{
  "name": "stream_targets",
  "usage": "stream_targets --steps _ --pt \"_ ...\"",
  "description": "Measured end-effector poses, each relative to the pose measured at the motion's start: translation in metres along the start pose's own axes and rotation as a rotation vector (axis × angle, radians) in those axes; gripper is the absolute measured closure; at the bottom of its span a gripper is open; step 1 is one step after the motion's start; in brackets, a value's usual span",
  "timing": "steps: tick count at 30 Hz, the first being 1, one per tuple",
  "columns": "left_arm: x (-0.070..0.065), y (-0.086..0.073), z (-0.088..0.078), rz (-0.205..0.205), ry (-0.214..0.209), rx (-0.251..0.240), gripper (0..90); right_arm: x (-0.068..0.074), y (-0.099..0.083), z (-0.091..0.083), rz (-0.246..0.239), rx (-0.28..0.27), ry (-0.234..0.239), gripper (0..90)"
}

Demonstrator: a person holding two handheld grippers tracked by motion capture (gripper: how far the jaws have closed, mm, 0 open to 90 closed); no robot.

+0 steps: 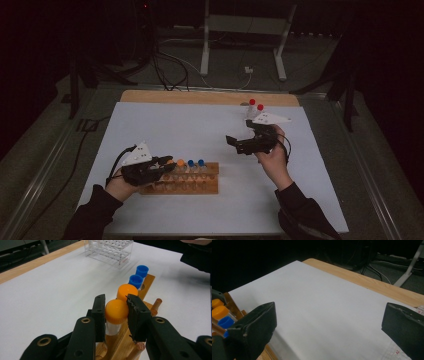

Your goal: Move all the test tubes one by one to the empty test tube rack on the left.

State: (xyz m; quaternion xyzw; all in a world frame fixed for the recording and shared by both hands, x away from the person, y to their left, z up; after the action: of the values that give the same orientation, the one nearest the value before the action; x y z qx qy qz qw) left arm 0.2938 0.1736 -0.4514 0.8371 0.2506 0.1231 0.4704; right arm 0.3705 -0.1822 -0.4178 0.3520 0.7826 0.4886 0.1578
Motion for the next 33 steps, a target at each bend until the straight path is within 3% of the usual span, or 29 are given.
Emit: stream_targets --steps 4,7,15,20,25,33 --pt "0.000 0.000 -0.004 0.002 -0.031 -0.040 58.4 -0.002 0.002 -0.002 -0.005 -0.008 -0.003 0.0" --pt "0.000 0.001 -0.009 -0.001 -0.025 -0.075 46.0 -0.004 0.003 -0.004 -0.013 -0.025 -0.002 0.0" --pt "0.000 0.006 -0.019 -0.008 0.004 -0.122 16.3 -0.027 0.003 -0.004 -0.067 -0.019 -0.116 0.0" --pt "0.000 0.007 -0.023 -0.009 -0.004 -0.141 4.0 -0.048 -0.002 -0.003 0.007 0.000 -0.163 0.0" --pt "0.001 0.006 -0.025 -0.006 -0.001 -0.156 2.4 -0.070 -0.010 0.002 0.062 0.011 -0.250 3.8" --pt "0.003 0.005 -0.026 -0.019 -0.004 -0.157 2.3 -0.095 -0.016 0.014 0.107 0.041 -0.276 10.3"
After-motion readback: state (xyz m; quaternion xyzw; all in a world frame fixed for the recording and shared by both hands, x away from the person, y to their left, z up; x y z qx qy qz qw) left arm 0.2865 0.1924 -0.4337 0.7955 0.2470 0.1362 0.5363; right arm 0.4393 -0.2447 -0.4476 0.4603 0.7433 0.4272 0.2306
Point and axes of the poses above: each handheld gripper's, and its own axes: z roughly forward along the jaws, y roughly out of its top, x roughly to its left, the point moved 1 cm from there along z, roughly forward along the jaws, and after that the axes turned 3 degrees about x, right-handed, at the moved point
